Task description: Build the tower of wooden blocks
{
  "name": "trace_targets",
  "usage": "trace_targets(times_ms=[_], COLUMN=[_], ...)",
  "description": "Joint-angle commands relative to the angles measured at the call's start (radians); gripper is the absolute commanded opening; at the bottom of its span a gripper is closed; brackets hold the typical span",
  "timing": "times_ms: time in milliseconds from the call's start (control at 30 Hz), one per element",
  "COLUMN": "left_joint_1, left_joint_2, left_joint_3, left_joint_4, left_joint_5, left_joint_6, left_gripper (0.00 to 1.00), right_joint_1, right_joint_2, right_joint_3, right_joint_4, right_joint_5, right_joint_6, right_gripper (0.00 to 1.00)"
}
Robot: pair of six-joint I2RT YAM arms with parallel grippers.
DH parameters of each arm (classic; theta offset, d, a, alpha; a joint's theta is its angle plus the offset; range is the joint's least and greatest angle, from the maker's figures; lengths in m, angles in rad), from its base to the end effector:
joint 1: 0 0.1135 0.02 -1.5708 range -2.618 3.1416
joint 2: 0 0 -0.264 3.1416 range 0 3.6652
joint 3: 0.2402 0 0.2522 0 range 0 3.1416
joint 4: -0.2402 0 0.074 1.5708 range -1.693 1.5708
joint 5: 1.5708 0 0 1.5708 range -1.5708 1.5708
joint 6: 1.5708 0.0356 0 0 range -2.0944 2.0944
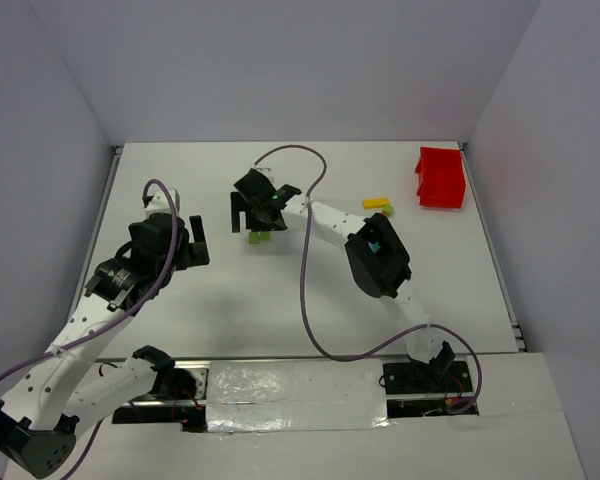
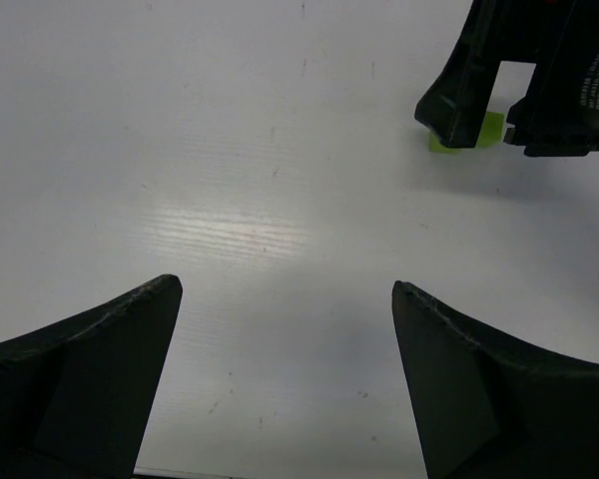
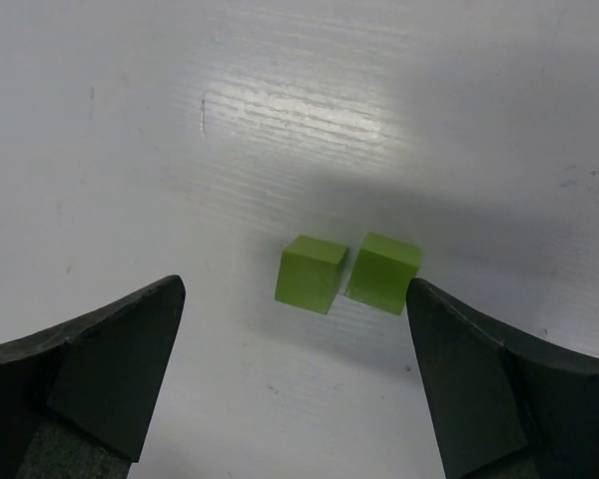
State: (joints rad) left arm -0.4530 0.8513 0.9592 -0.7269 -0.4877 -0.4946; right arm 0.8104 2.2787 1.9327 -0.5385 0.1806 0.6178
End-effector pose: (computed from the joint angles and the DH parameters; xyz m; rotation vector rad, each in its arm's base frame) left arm 0.1592 -0.0590 0.3369 -0.3117 2.0859 -0.0288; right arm 0.3572 0.3662 0.2031 -0.1585 2.4749 0.4104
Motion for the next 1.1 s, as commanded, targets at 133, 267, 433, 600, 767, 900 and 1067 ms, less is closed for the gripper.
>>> trace_targets(times_ms=[133, 267, 433, 600, 767, 900, 1067], left_joint_1=[0.007, 0.01, 0.01, 0.01, 0.01, 0.01, 0.01], left_joint_2=[-0.005, -0.003, -0.003, -0.005, -0.005, -0.005, -0.003], left_joint_3=[-0.005, -0.007, -0.007, -0.007, -0.007, -0.007, -0.008], left_joint_4=[0.041, 0.043, 0.044, 0.044, 0.044, 0.044, 0.046], left_joint_5=[0.012, 0.021, 0.02, 0.023, 0.023, 0.023, 0.024], left_joint_6=[0.03, 0.033, 0.033, 0.034, 0.036, 0.036, 0.037], left_gripper=[0.99, 0.99, 1.0, 0.99, 0.99, 0.99, 0.99], right_joint_1=[0.022, 0.026, 0.029, 0.026, 0.021, 0.018, 0.019], right_joint_2=[0.097, 0.079, 0.079, 0.12, 0.137, 0.148, 0.142], right_joint_3=[0.156, 0.134, 0.141, 0.178, 0.201, 0.218, 0.2], right_joint_4=[-0.144, -0.134, -0.129, -0.14, -0.138, -0.135, -0.129], right_joint_5=[0.094, 0.138, 0.134, 0.125, 0.109, 0.094, 0.091], right_joint_6=[-0.046, -0.044, -0.055, -0.069, -0.085, -0.104, -0.121], right_gripper=[1.0, 1.0, 1.0, 0.99, 0.96, 0.81, 0.7])
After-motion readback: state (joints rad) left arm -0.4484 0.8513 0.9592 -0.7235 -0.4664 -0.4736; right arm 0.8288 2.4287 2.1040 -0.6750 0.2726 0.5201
